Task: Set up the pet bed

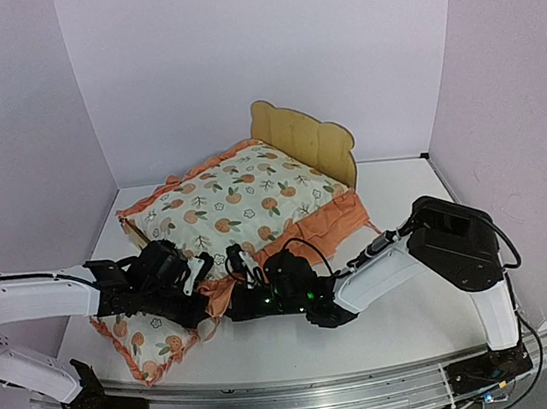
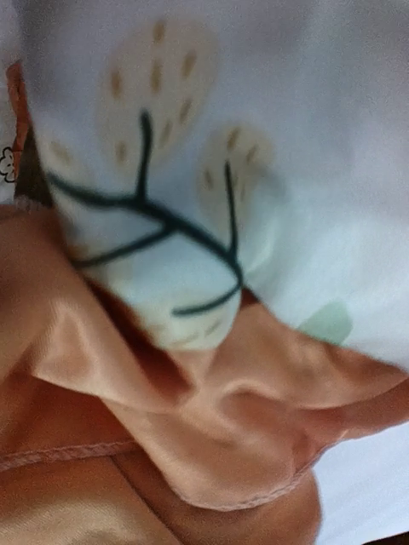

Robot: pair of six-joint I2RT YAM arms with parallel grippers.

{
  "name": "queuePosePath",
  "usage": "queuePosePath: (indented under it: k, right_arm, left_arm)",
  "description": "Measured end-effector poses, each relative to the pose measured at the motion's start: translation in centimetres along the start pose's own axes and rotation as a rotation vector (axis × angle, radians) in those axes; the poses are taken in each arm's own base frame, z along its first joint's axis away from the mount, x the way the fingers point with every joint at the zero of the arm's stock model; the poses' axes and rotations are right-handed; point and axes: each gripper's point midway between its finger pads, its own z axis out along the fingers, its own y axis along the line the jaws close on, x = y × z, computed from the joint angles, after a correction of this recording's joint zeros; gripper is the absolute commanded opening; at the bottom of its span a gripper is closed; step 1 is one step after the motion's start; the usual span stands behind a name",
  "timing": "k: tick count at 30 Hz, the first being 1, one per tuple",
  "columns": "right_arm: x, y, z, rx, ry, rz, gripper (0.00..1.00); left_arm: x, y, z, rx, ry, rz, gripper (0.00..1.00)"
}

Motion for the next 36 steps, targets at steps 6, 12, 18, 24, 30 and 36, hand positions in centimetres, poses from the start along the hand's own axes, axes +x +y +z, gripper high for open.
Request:
queuePosePath:
  k: [6, 12, 18, 24, 30, 36]
  right_arm:
    - [0.0, 0.0, -0.9, 0.014, 0.0, 0.001, 0.0]
    - [-0.8, 0.8, -1.6, 0.012, -0.026, -0.006, 0.04]
    - [-0.8, 0.1, -2.5, 0.045, -0.043, -0.007, 0.14]
    - [-0.4, -0.7, -4.4, 0.095, -0.043, -0.02, 0.26]
    - [-0.5, -0.2, -6.6, 0.133, -0.023, -0.047, 0.3]
    - [-0.7, -0.4, -8.6, 0.173, -0.026, -0.047, 0.25]
  left_arm:
    - [0.2, -0.8, 0.6, 0.056, -0.003, 0.232, 0.0]
    - [-0.1, -2.1, 0.7, 0.124, -0.026, 0.448, 0.0]
    - [-0.4, -2.4, 1.0, 0.136, -0.049, 0.589, 0.0]
    - [-0.5, -2.8, 1.2, 0.152, -0.065, 0.678, 0.0]
    - [-0.6, -3.2, 1.9, 0.167, -0.074, 0.754, 0.0]
    - [-0.5, -3.3, 2.3, 0.173, -0.064, 0.761, 0.0]
